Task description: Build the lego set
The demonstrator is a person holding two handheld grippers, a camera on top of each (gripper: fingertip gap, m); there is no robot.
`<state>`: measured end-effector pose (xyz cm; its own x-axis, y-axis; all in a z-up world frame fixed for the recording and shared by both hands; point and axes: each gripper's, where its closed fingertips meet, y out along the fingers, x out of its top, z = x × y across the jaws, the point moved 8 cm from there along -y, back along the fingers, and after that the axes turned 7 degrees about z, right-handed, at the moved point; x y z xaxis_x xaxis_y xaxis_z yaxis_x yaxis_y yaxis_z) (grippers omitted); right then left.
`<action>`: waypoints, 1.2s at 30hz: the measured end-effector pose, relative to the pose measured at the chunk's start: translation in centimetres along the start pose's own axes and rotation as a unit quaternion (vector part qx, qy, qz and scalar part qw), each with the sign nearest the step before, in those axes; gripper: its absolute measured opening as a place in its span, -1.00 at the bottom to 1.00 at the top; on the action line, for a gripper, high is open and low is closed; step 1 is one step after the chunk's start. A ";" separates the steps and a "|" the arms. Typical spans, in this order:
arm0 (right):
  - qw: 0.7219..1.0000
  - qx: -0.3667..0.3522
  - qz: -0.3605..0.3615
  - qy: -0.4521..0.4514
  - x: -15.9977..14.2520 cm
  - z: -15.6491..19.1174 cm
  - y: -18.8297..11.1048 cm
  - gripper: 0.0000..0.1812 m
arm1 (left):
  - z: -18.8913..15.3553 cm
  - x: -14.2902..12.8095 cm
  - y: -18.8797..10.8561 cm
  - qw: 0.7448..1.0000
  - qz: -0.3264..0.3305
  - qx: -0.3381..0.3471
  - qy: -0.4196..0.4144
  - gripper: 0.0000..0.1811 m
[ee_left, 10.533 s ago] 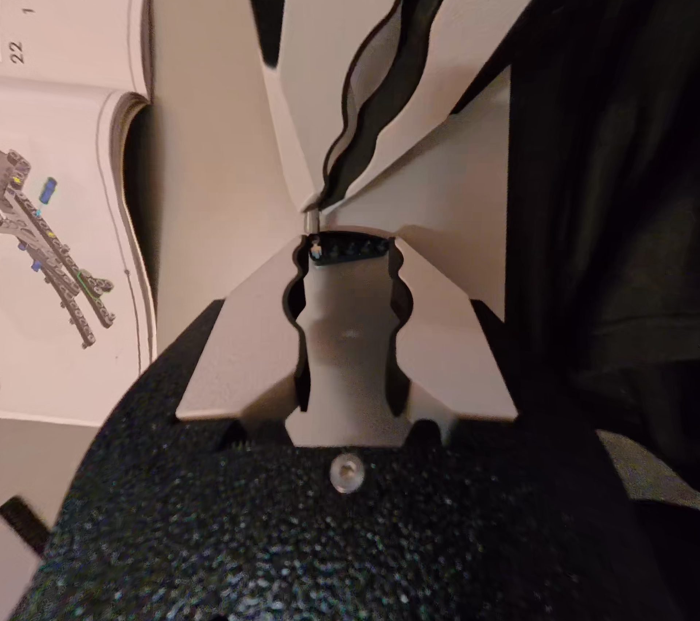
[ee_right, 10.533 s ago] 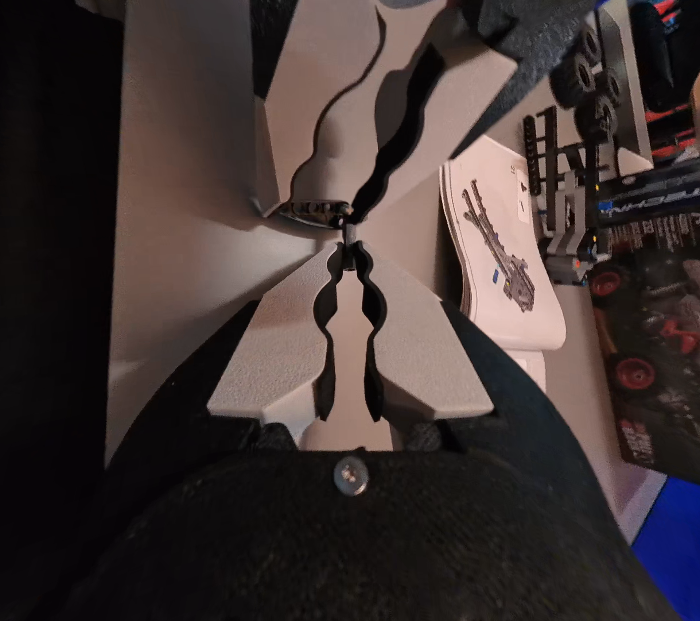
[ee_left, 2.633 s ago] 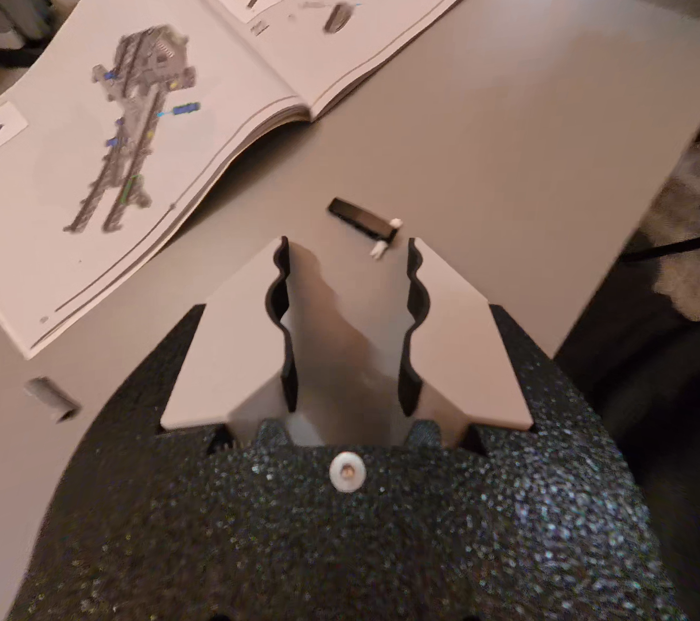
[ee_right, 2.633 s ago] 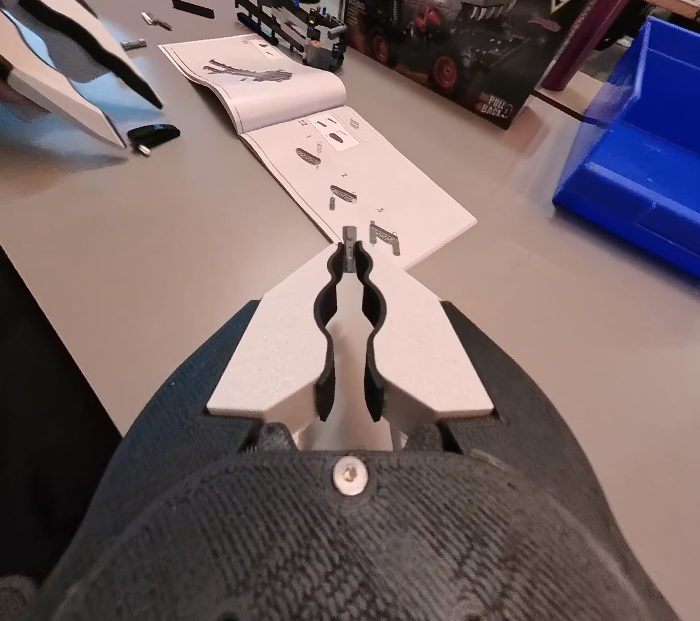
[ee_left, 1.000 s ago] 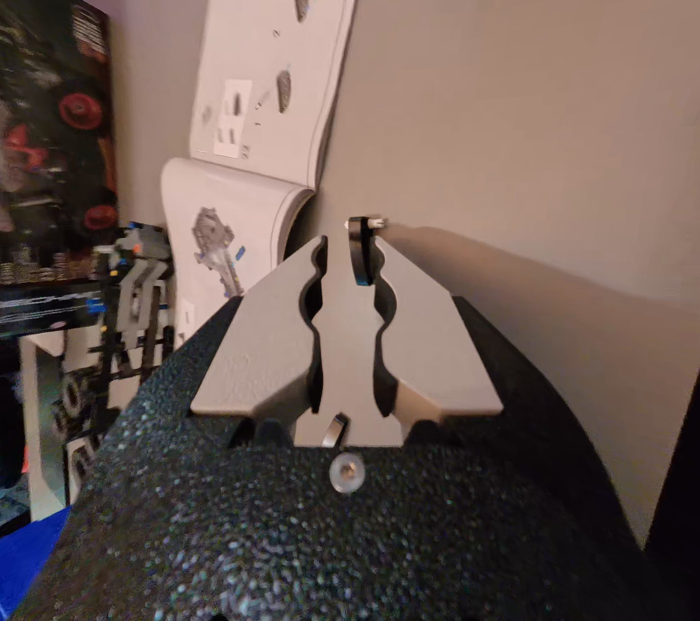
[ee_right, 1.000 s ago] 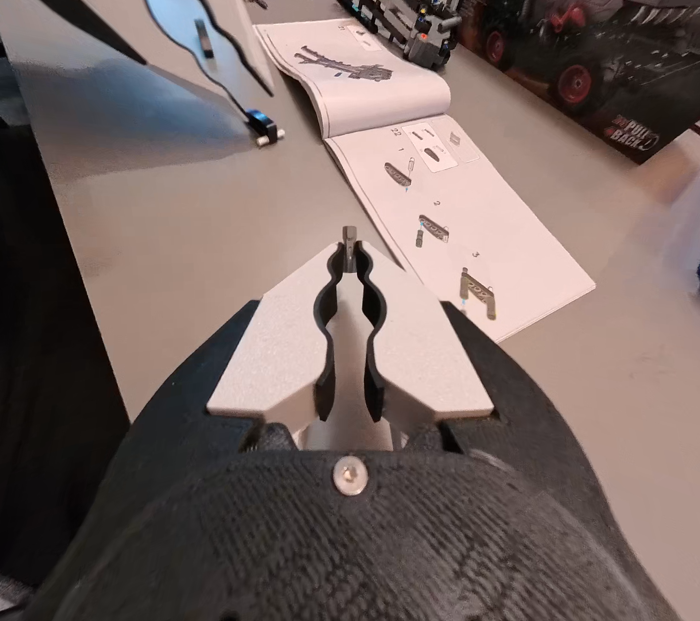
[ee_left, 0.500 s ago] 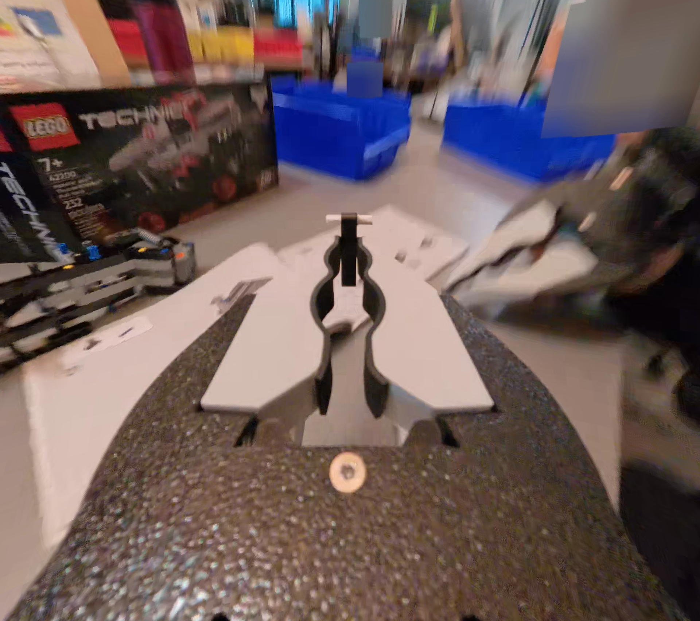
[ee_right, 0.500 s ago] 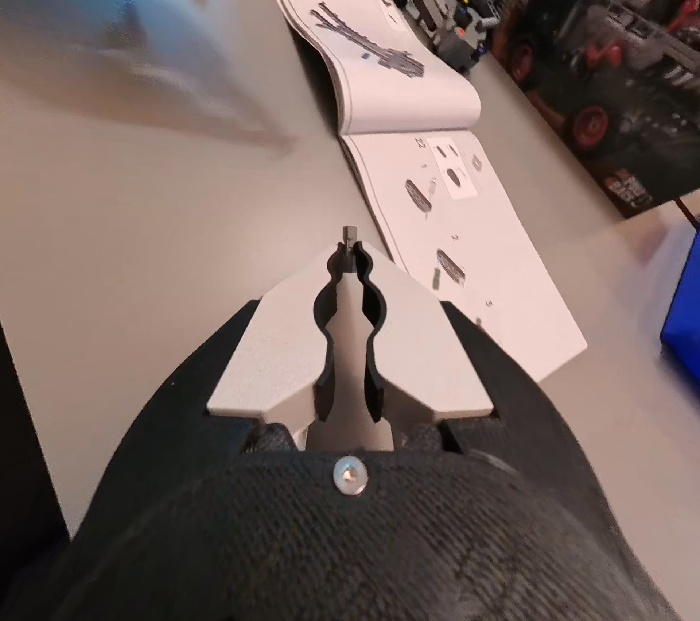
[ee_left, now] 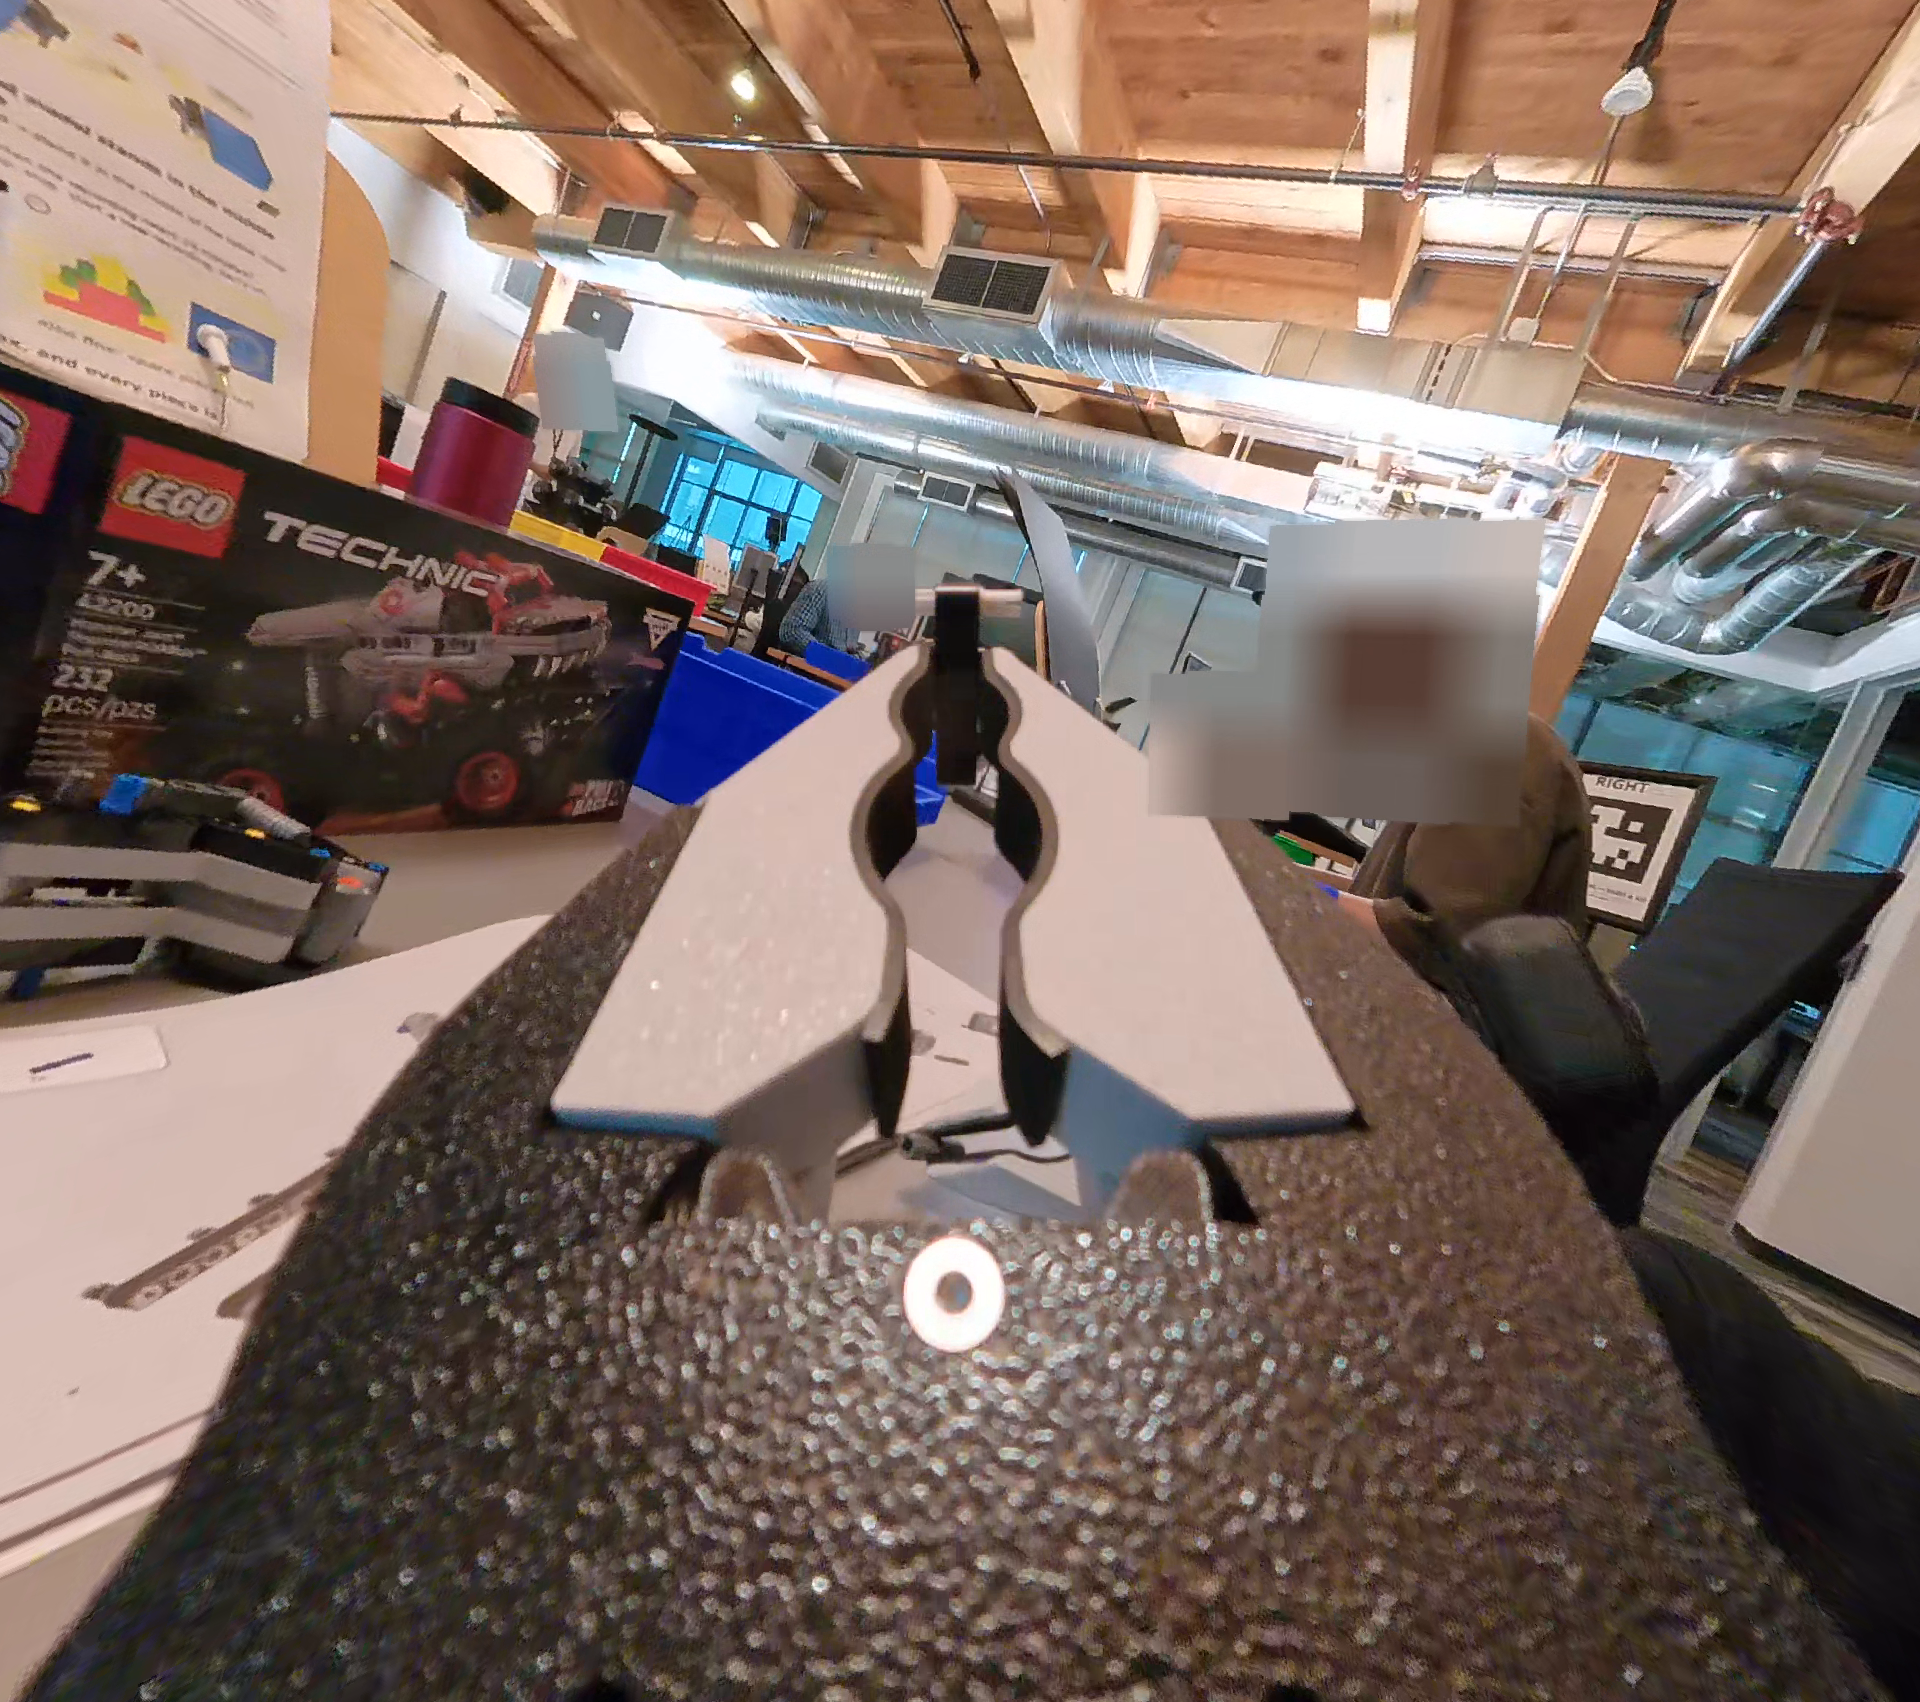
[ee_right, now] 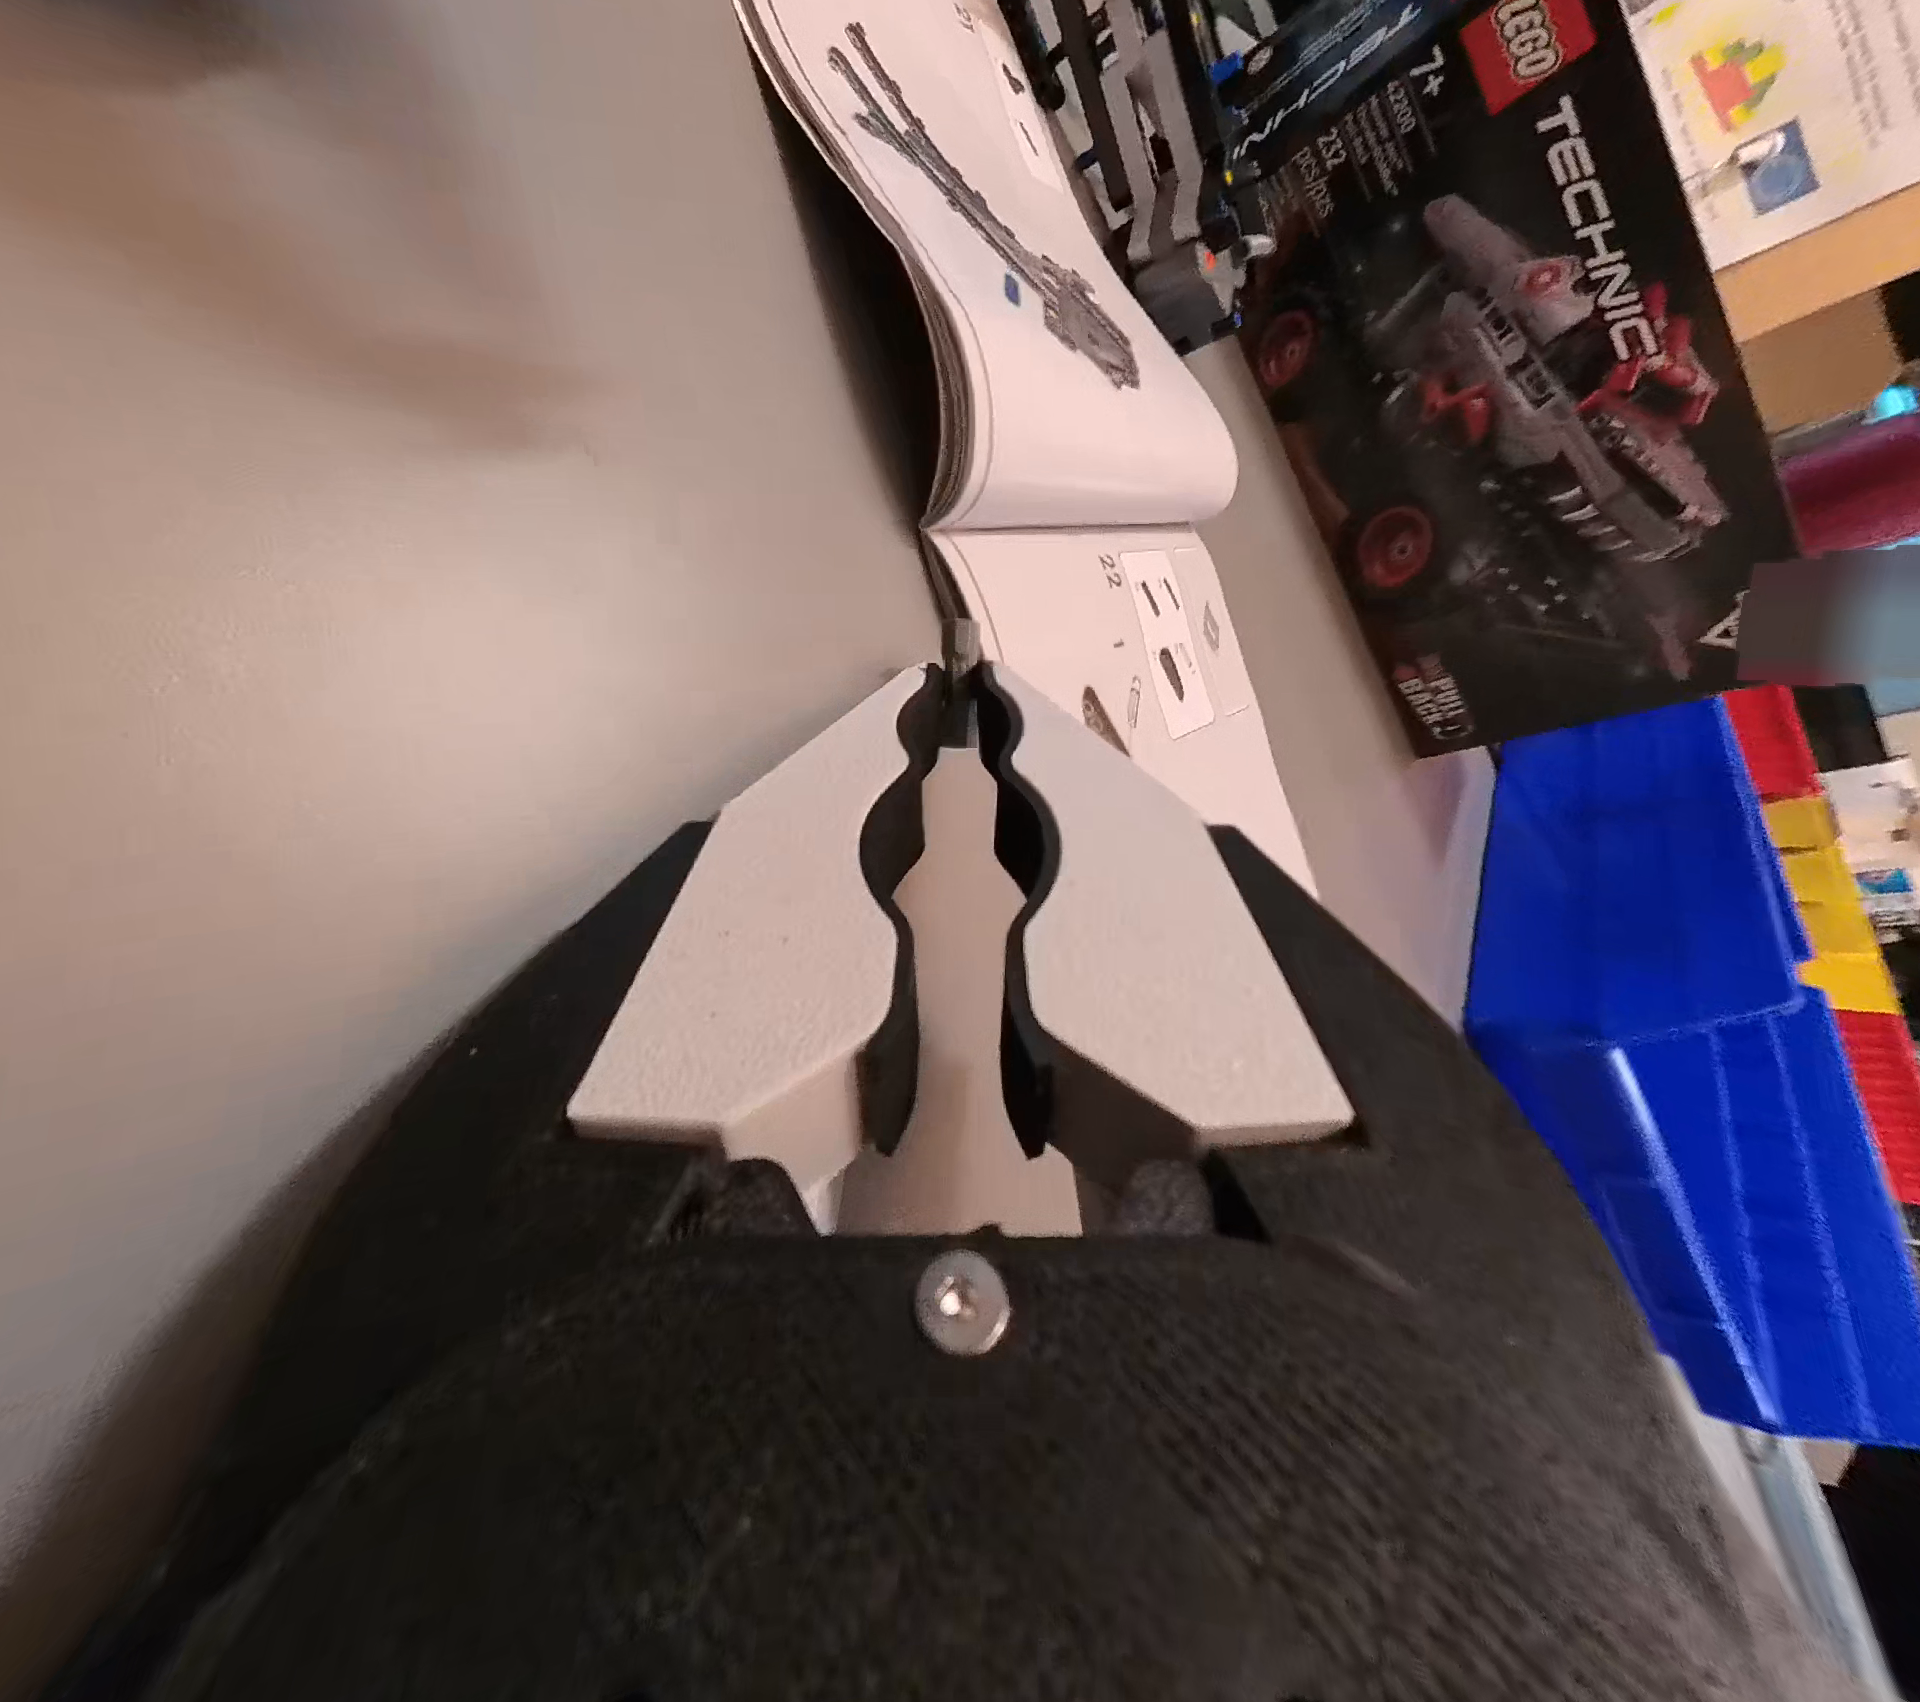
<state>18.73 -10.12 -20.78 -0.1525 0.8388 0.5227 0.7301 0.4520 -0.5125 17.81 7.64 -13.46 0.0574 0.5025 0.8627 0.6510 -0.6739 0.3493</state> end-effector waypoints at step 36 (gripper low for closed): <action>0.989 -0.092 -0.017 -0.114 0.5 1.2 0.4 -0.93 | -1.6 -0.5 0.2 0.999 -0.020 -0.021 0.045 -0.94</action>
<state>18.15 -9.20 -21.53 -0.3107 0.8799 0.3595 0.8272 0.4366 -0.3537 16.68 6.36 -13.20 -0.0383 0.4803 0.8762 0.6183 -0.6774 0.3984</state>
